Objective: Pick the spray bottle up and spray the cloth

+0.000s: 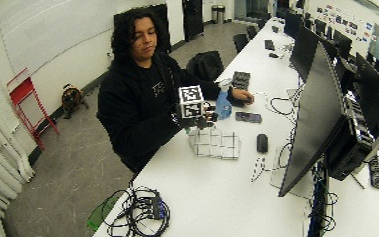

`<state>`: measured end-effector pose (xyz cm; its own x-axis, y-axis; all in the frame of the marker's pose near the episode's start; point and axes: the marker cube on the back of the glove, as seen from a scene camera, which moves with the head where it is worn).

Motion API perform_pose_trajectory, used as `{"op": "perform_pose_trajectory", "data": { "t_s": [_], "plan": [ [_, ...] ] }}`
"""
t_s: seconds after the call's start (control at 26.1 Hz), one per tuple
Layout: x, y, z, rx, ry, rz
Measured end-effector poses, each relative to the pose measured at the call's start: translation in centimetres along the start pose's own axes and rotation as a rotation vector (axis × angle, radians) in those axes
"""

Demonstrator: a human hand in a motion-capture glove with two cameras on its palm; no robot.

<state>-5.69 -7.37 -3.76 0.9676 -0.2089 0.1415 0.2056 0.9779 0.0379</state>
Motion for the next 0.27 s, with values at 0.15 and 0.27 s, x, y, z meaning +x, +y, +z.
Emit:
{"op": "perform_pose_trajectory", "data": {
  "t_s": [0.15, 0.27],
  "plan": [
    [-0.97, 1.02, 0.61, -0.041, 0.044, -0.001],
    [-1.24, 1.30, 0.83, -0.061, 0.053, -0.010]
  ]
}}
